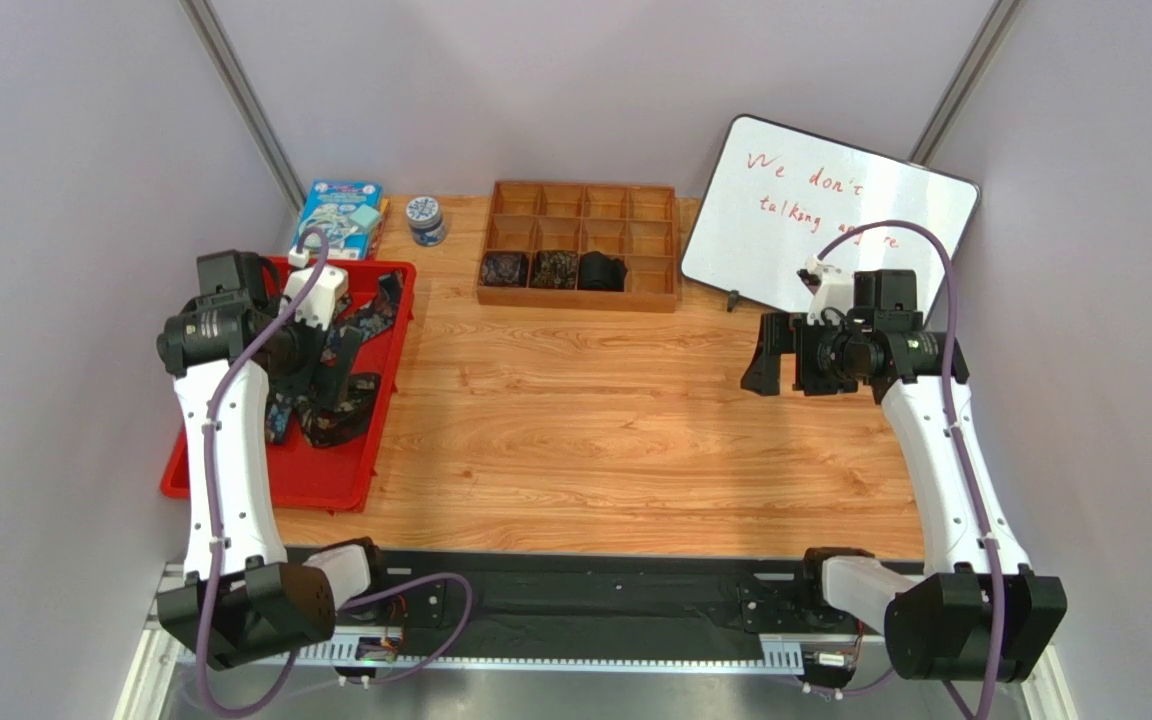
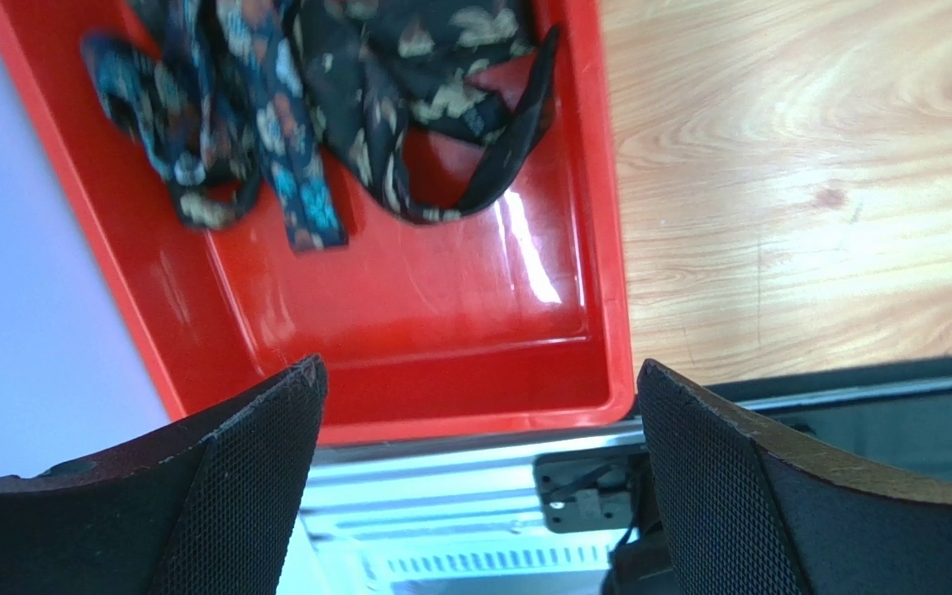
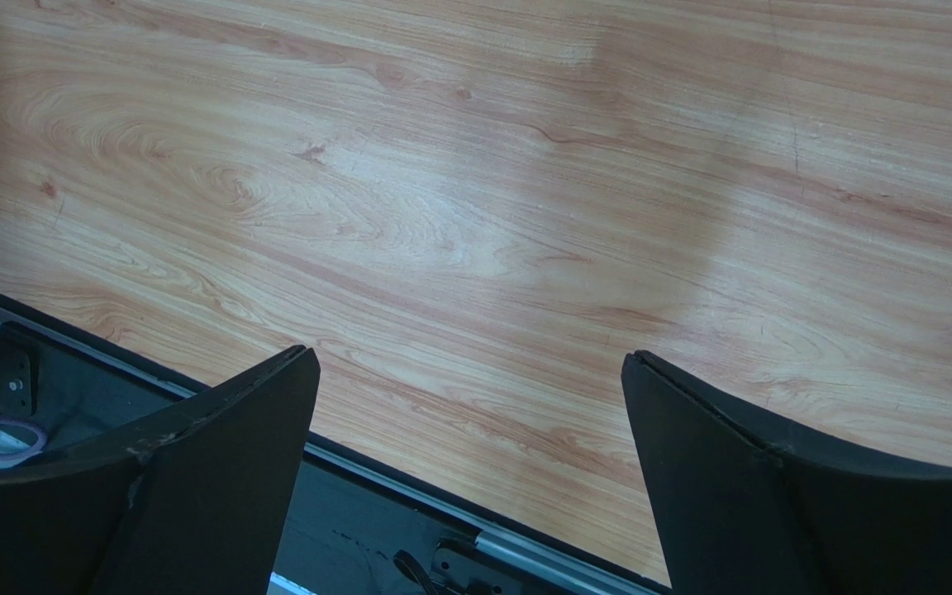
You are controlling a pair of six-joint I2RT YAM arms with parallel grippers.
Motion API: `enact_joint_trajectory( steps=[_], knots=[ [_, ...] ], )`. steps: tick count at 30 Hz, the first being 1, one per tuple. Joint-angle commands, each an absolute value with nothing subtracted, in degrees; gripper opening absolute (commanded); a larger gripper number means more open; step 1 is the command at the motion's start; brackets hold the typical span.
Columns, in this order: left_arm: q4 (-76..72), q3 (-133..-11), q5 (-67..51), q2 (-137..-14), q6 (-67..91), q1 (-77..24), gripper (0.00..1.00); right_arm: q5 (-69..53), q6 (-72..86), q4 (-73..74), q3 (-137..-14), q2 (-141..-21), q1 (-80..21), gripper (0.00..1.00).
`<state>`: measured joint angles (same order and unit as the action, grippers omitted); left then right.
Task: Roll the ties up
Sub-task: Pick up the tie from the bin.
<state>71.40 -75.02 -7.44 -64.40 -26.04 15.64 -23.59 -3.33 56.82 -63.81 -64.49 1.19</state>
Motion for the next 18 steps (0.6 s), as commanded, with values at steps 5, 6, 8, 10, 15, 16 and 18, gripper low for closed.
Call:
enact_joint_trajectory(
  steps=[5,6,8,10,15,16,18],
  knots=[
    [90.25,-83.93,-16.35,-75.74,-54.73,17.22,0.99,-27.85,-4.66,58.01,-66.53,-66.27,1.14,1.00],
    [90.61,-83.41,-15.83,-76.37,-59.89,17.31,0.99,-28.30,-4.57,58.09,-66.62,-66.36,1.14,1.00],
    [88.87,-80.44,-13.10,-77.34,-65.18,17.58,0.97,-29.17,-4.66,58.10,-66.62,-66.36,1.14,1.00],
    [85.71,-77.36,-9.87,-77.26,-72.48,17.84,0.95,-29.62,-4.66,58.18,-66.62,-66.53,1.14,1.00],
    [73.05,-69.79,-9.49,-78.65,-84.27,19.51,0.95,-29.97,-4.75,58.36,-66.71,-67.23,1.14,1.00],
    [71.99,-69.79,-10.62,-79.88,-86.64,19.77,0.94,-29.88,-4.75,58.53,-66.88,-67.76,1.14,1.00],
    [68.91,-71.10,-11.60,-84.88,-87.80,19.86,0.91,-30.23,-4.83,58.88,-67.24,-68.29,1.14,1.00]
  ],
)
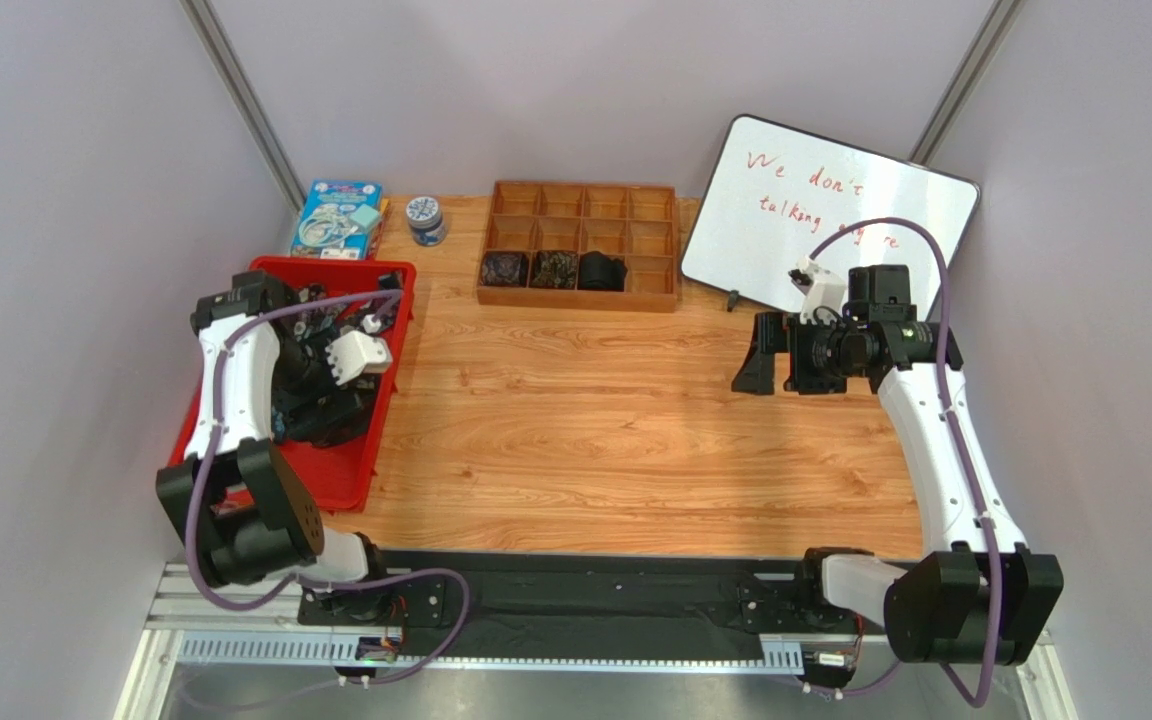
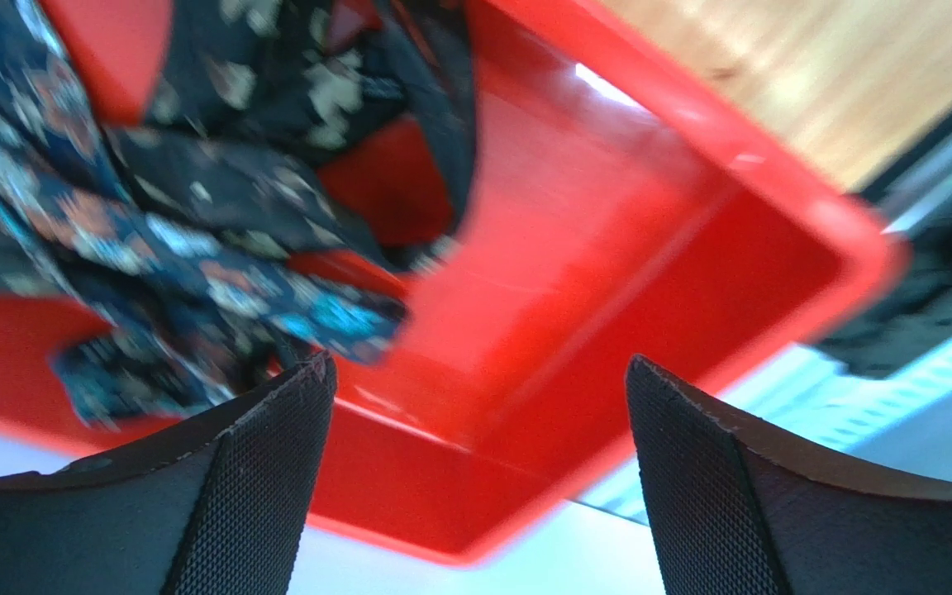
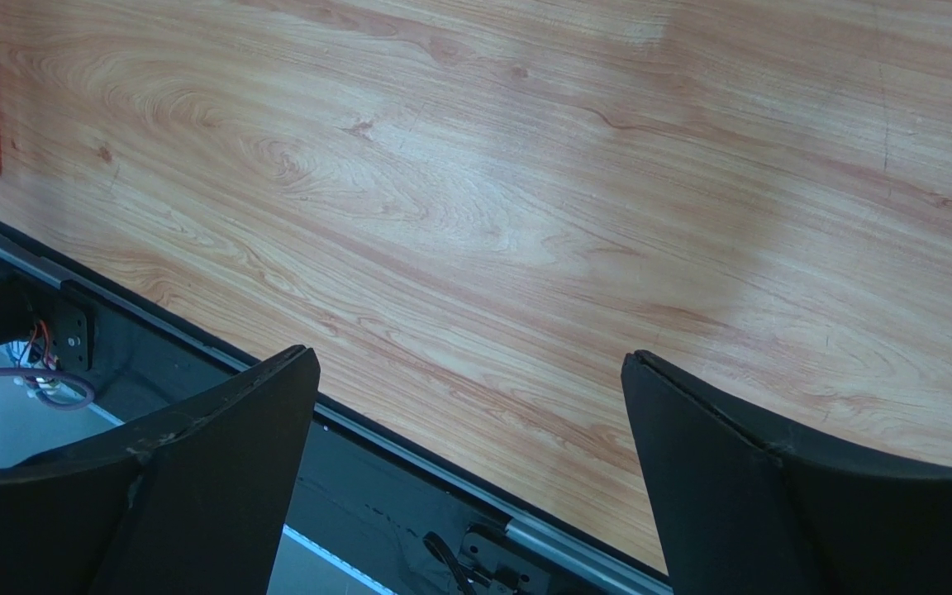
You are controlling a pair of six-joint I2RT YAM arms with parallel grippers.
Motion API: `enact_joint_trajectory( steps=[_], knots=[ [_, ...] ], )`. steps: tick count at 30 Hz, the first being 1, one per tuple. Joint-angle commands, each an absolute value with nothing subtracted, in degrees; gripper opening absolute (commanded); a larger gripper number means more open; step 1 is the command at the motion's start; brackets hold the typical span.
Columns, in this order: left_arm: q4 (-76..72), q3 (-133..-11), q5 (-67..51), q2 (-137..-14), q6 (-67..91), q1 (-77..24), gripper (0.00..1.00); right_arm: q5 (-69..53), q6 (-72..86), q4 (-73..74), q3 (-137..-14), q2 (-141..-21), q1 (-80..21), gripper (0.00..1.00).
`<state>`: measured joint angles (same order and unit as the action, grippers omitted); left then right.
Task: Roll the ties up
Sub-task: Pick up the tie from the bin.
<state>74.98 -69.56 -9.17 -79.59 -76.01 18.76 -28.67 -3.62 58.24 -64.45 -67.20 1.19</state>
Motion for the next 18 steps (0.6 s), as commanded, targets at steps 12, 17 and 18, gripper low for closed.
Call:
enact_joint_trajectory(
  steps=[12,17,18],
  knots=[
    [62.94,-74.89,-20.48,-100.02,-103.27,21.53,0.99,-29.97,-5.63,60.20,-68.38,-72.07,1.14,1.00],
    [63.55,-77.17,-19.95,-106.16,-102.83,21.36,0.99,-29.53,-5.63,60.47,-69.78,-74.09,1.14,1.00],
    [63.37,-76.99,-19.86,-106.78,-103.18,21.36,1.00,-29.36,-5.63,60.47,-69.87,-74.44,1.14,1.00]
  ],
)
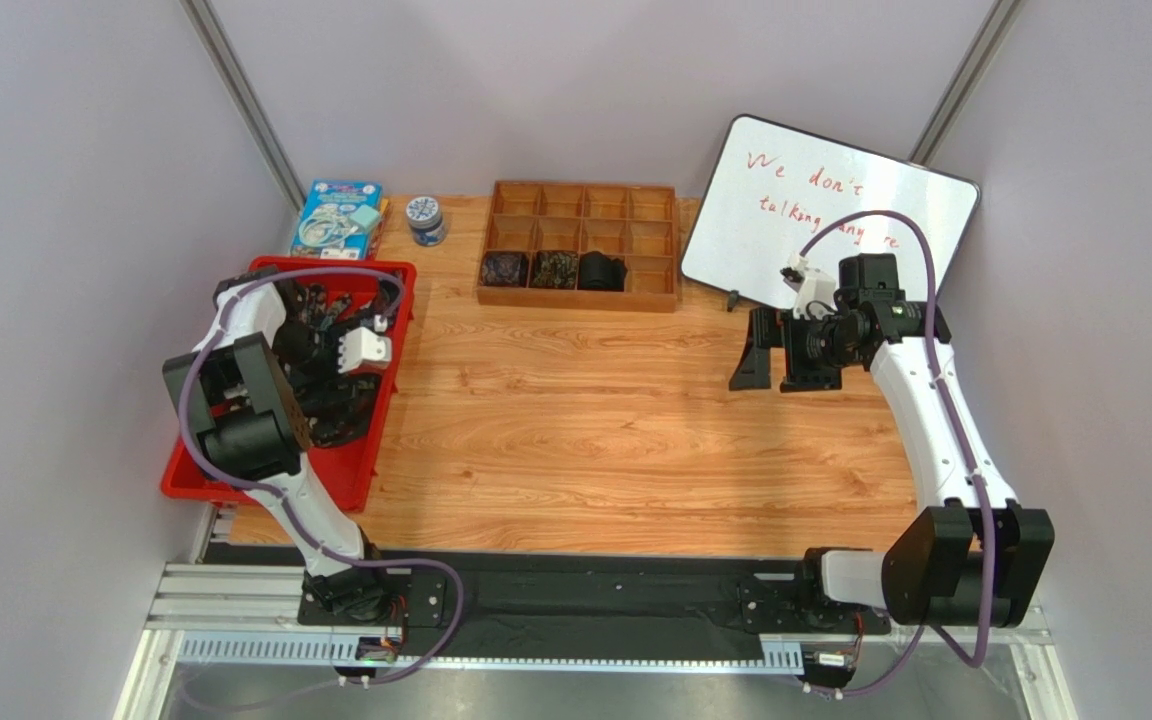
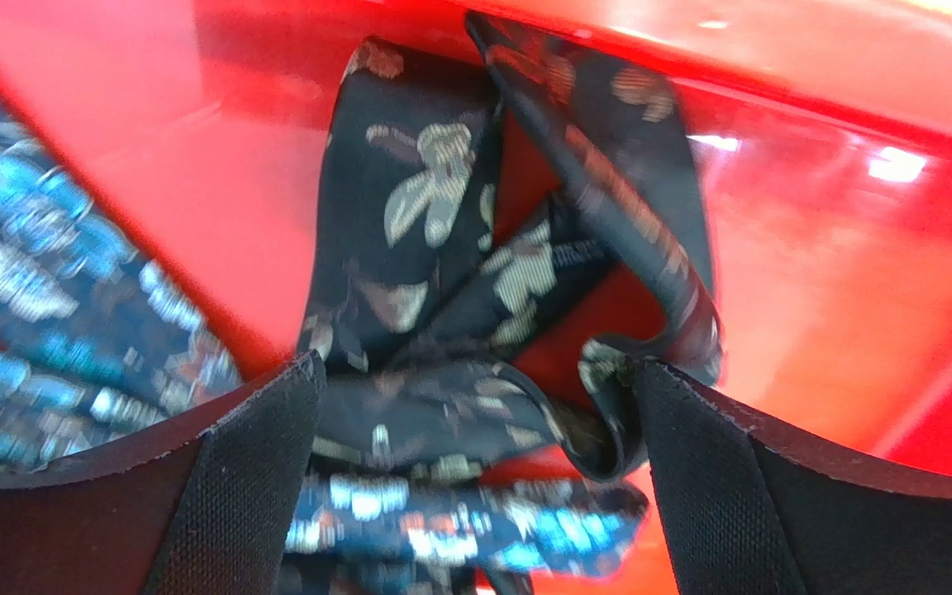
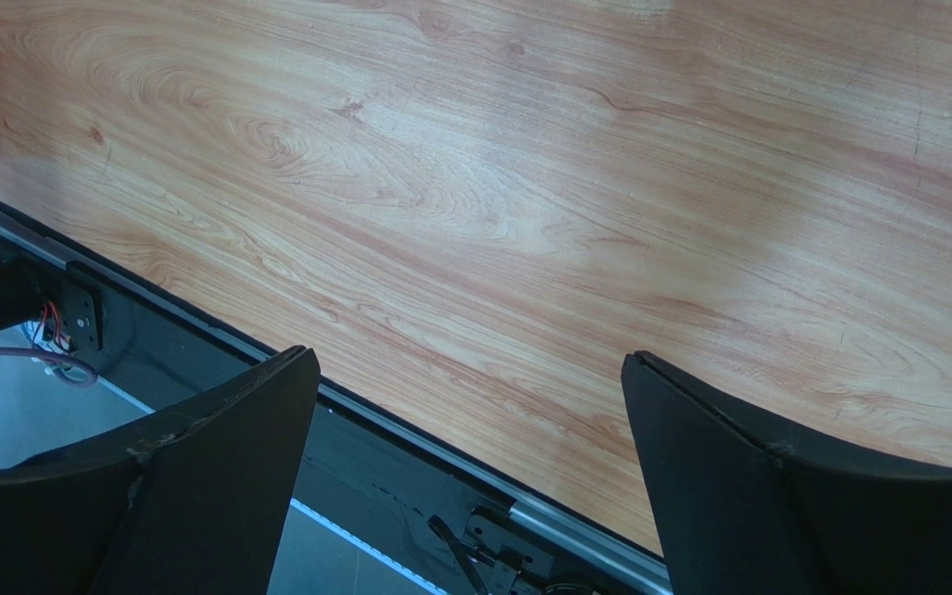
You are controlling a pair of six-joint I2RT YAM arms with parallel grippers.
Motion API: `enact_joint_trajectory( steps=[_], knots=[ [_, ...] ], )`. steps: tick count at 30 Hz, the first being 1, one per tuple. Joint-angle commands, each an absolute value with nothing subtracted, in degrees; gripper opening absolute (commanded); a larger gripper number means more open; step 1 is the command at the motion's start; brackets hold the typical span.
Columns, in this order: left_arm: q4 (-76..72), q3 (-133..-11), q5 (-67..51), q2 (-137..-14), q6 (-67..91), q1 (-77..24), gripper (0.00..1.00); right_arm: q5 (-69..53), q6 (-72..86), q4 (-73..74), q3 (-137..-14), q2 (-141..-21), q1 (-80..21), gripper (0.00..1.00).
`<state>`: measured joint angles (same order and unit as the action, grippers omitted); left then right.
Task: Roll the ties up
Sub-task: Pick up the tie from the bin.
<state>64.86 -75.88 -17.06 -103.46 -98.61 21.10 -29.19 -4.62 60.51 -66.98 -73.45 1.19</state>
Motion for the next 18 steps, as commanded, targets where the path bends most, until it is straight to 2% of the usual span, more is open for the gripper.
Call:
enact_joint_trajectory(
  steps=[1,8,9,11,12,14,15,17,18],
  knots=[
    [63.28,-76.73,-19.69,-107.92,-103.36,21.27,1.00,-29.01,-5.63,60.56,-69.87,-74.62,1.14,1.00],
    [61.08,-75.67,-18.55,-113.28,-102.92,20.48,1.00,-27.42,-5.89,60.91,-69.96,-75.23,1.14,1.00],
    [61.08,-75.67,-17.59,-113.81,-103.01,20.57,0.94,-27.25,-5.98,61.00,-70.05,-75.32,1.14,1.00],
    [61.35,-76.02,-17.23,-114.70,-102.75,20.48,0.81,-27.16,-5.89,61.17,-70.31,-75.50,1.14,1.00],
    [61.70,-76.20,-16.88,-114.87,-102.66,20.39,0.64,-27.16,-5.98,61.26,-70.57,-75.59,1.14,1.00],
    [62.49,-76.20,-17.31,-114.00,-101.52,20.30,0.49,-27.25,-5.80,61.35,-70.84,-75.67,1.14,1.00],
    [63.10,-76.29,-18.36,-113.47,-101.17,20.30,0.37,-27.33,-5.80,61.35,-70.93,-75.67,1.14,1.00],
    [64.68,-76.55,-19.77,-110.93,-98.54,20.30,0.24,-27.51,-5.71,61.35,-71.10,-75.67,1.14,1.00],
    [65.30,-76.73,-21.08,-109.87,-97.39,20.30,0.11,-27.42,-5.63,61.35,-71.28,-75.67,1.14,0.99]
  ],
)
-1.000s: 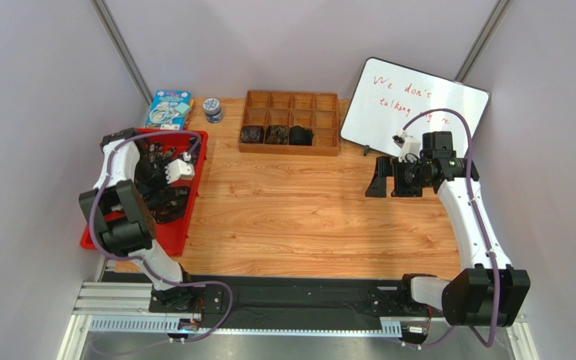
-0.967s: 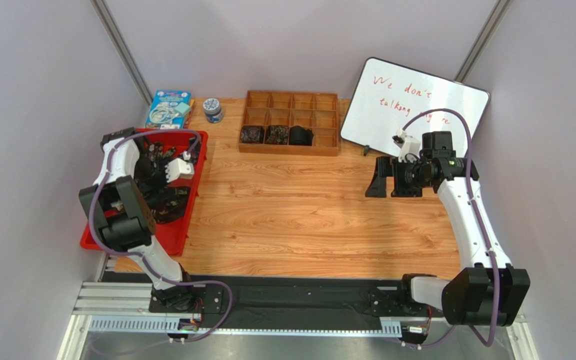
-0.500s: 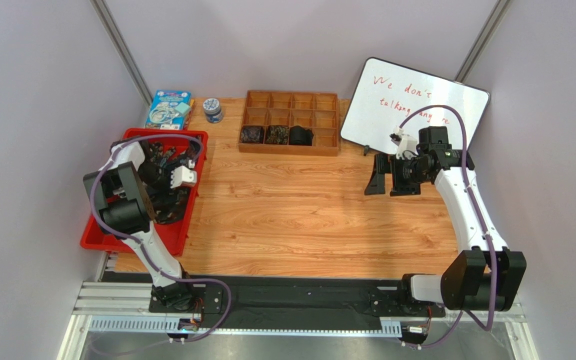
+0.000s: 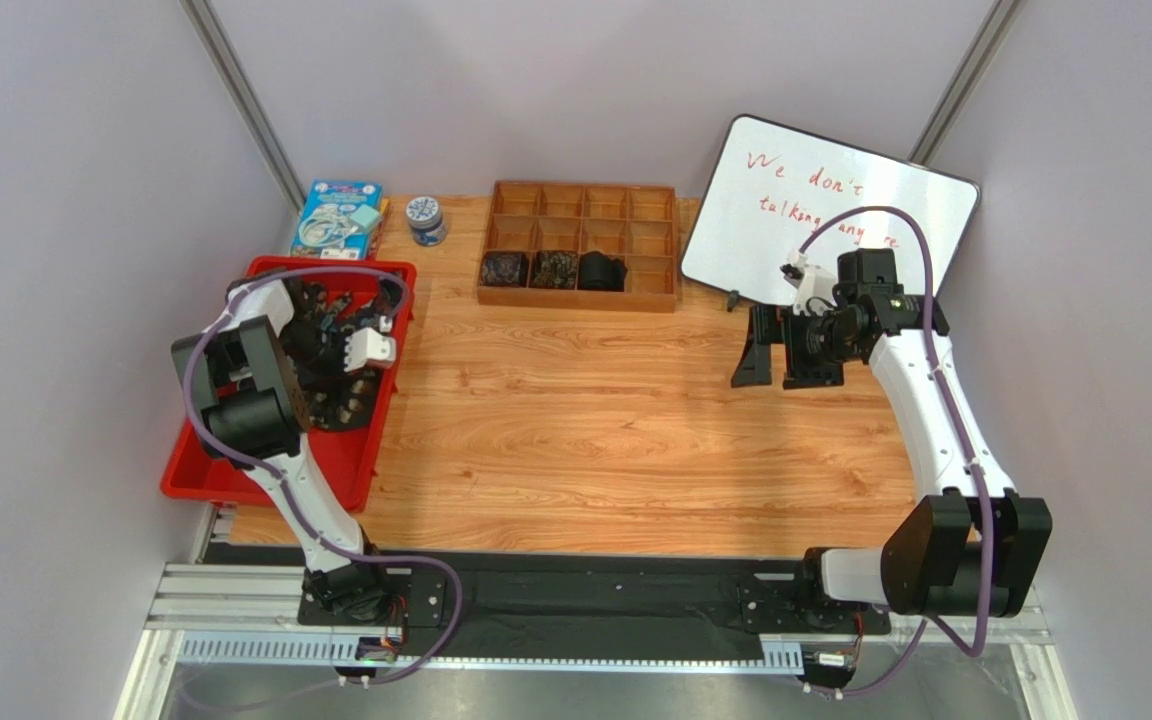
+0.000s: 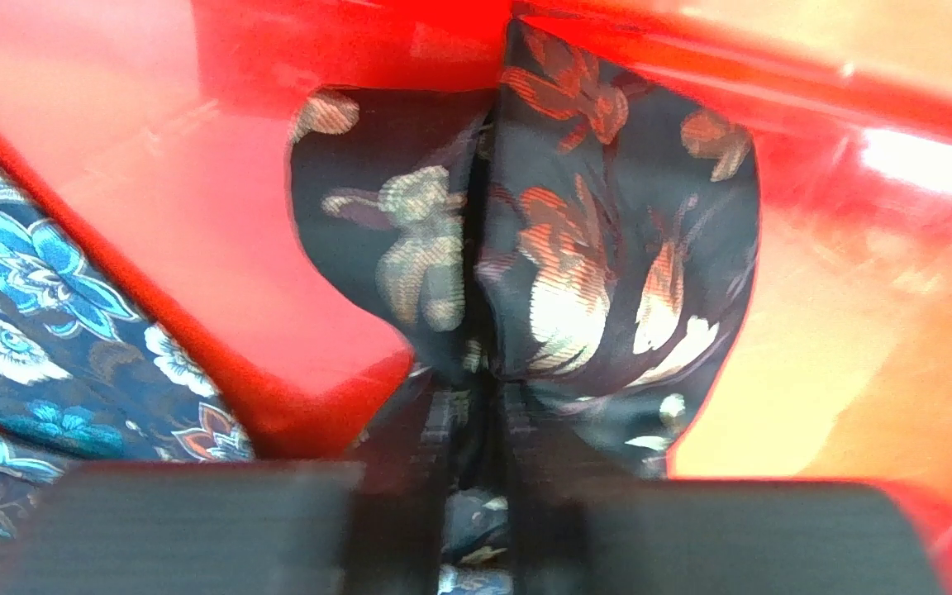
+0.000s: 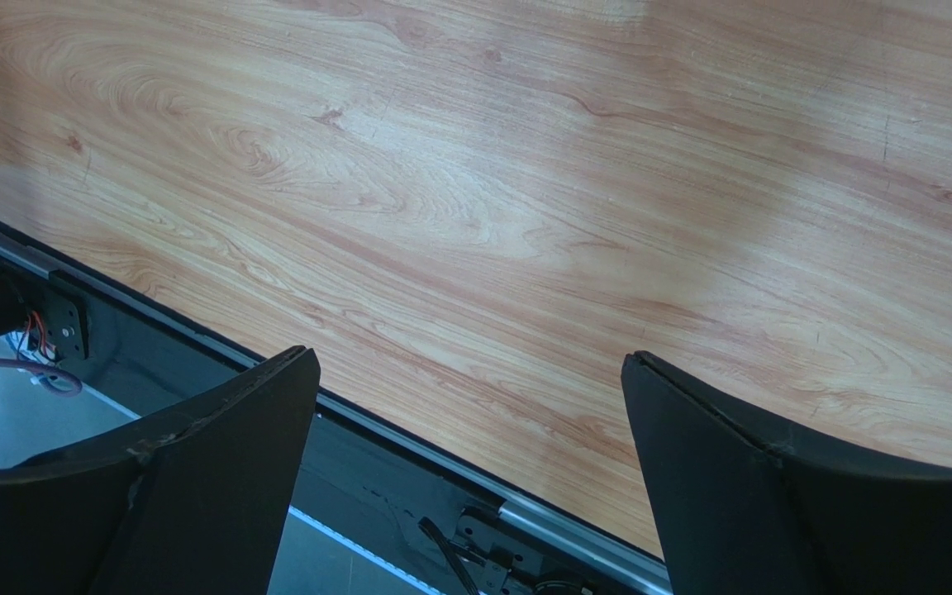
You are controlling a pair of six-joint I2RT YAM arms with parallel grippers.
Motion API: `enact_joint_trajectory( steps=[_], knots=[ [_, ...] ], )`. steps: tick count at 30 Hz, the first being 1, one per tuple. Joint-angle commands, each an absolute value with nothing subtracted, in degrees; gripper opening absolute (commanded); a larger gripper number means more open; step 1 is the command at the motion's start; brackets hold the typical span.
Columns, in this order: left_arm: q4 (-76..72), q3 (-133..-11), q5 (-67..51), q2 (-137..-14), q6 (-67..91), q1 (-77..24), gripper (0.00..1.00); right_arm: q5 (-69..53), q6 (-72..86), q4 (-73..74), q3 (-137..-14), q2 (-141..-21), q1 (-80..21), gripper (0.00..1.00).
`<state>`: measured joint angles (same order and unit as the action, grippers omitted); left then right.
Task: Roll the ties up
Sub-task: Pick up the tie from the bin.
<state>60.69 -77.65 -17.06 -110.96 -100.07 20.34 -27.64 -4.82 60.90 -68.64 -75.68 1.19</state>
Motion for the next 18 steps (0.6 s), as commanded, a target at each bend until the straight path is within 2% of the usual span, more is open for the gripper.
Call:
enact_joint_trajectory(
  steps=[1,2,10,18],
  knots=[
    [66.43,-77.25,-21.70,-107.86,-96.34,20.39,0.05,-27.60,-5.63,61.35,-71.37,-75.59,1.14,0.99],
    [67.05,-77.52,-22.67,-106.62,-95.37,20.56,0.00,-27.68,-5.63,61.43,-71.54,-75.41,1.14,0.99],
    [70.14,-86.20,-37.25,-90.64,-75.28,21.97,0.00,-28.92,-5.45,61.44,-72.16,-73.39,1.14,0.99],
    [60.57,-90.70,-38.76,-80.17,-55.22,22.15,0.00,-29.36,-5.62,61.61,-71.90,-70.67,1.14,0.99]
  ],
)
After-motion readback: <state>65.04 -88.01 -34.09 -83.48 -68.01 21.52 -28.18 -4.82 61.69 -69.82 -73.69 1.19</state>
